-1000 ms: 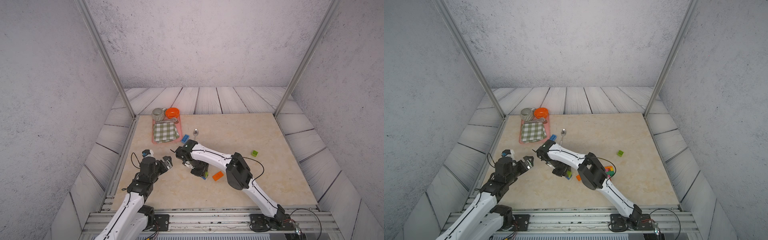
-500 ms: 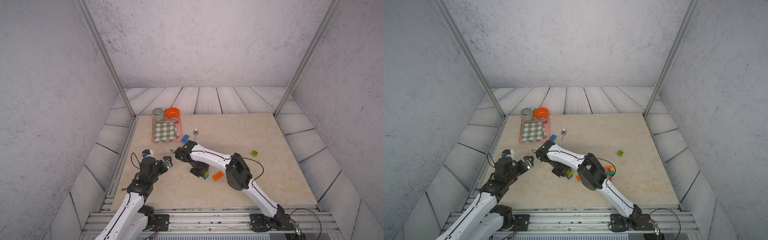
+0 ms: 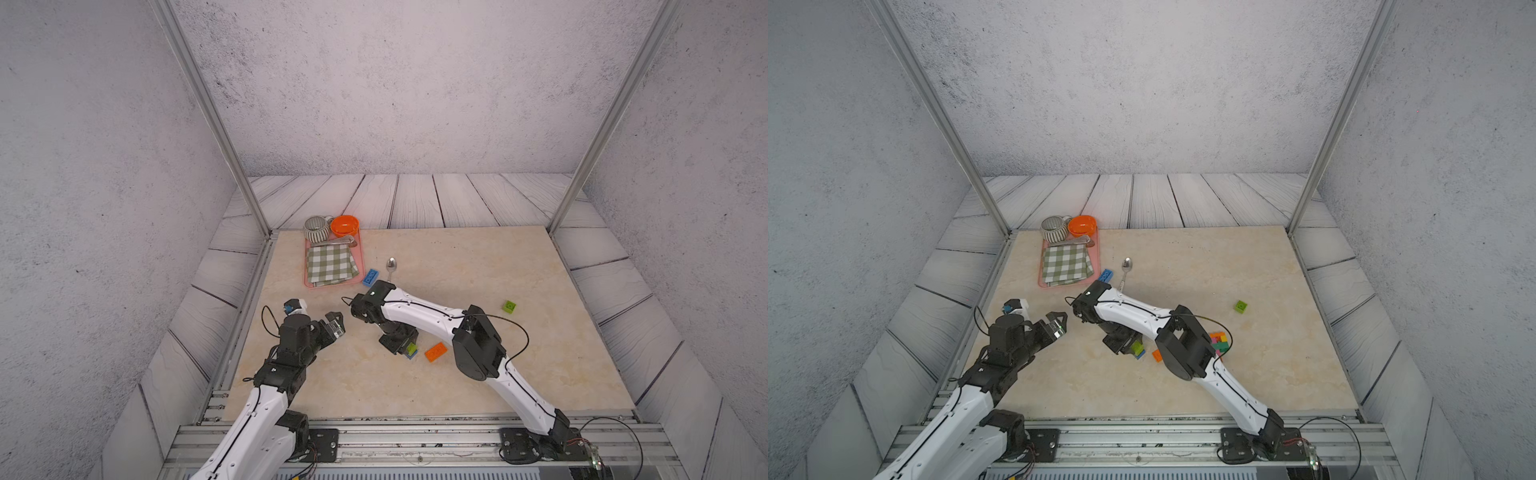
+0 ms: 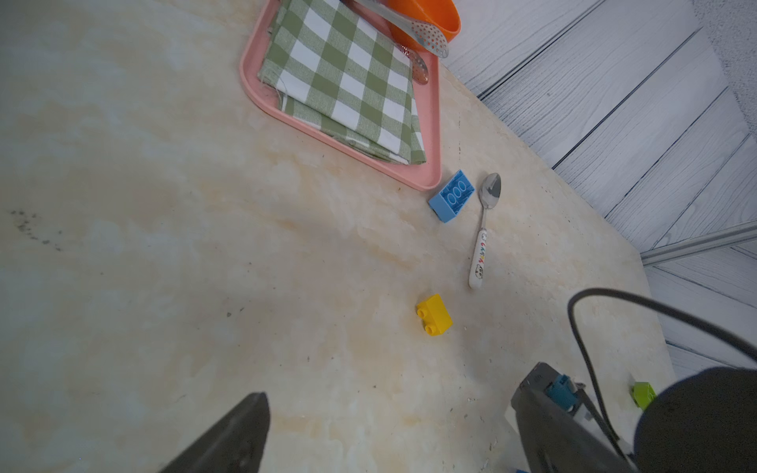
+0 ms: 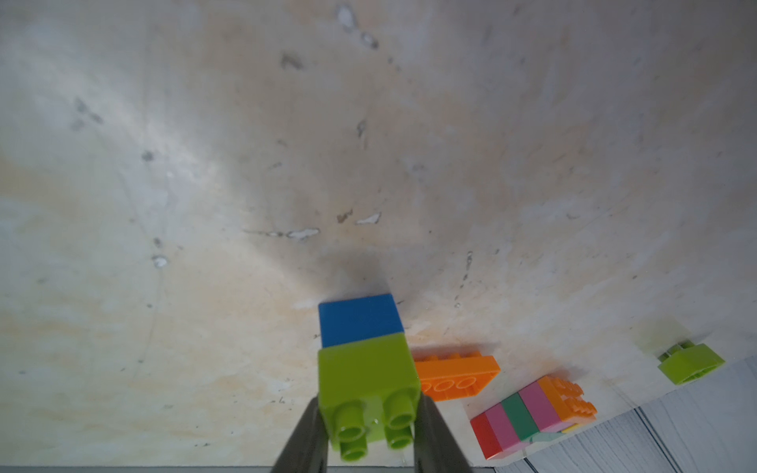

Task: Assemble the letter p with lego
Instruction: Assemble the lego brick with the lego brick.

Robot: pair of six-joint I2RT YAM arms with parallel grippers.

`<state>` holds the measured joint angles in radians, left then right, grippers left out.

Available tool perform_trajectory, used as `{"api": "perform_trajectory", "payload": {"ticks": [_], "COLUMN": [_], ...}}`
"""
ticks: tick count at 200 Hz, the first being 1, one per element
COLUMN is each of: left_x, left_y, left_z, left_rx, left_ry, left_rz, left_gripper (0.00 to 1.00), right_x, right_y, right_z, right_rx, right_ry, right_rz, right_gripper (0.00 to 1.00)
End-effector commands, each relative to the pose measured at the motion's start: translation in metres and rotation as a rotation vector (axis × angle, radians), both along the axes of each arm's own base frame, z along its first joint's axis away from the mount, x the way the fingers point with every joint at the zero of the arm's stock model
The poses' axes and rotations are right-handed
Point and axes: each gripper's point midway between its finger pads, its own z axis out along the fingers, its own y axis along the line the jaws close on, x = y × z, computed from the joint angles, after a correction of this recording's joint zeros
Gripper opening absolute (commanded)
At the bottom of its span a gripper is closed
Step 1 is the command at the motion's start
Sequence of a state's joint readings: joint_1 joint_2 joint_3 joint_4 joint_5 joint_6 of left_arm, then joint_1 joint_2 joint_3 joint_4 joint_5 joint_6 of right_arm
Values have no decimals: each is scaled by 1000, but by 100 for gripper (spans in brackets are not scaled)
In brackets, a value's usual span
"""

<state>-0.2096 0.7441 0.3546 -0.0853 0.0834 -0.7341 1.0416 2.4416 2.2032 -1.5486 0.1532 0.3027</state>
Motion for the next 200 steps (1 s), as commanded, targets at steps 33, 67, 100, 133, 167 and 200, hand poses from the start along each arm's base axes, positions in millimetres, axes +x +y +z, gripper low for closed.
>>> {"api": "perform_trajectory", "payload": {"ticks": [33,67,100,133,167,200], "left_x": [1,1,1,0,0,0], "left_y": [2,2,2,2,2,3], "left_z": [4,4,5,5,5,6], "left_rx": [-7,-7,-6,-7,-7,-3], "left_ry": [-13,-13,-16,-16,-18,-23], "left_rz": [5,5,7,5,4,7], "left_gripper": [98,98,98,98,98,98], "right_x": [3,-1,-12,-25,-31,-31], "right_y": [5,14,-2,-11,-7,-3], "right_z": [-17,-29,-65,-101,-115,-109], "right_rx": [82,146,76,46,91,119], "right_ry": [-69,-55,18,85,117,138], "right_rz": [-102,-88,-75,-61,-32,36], "right_gripper": [0,0,0,0,0,0]}}
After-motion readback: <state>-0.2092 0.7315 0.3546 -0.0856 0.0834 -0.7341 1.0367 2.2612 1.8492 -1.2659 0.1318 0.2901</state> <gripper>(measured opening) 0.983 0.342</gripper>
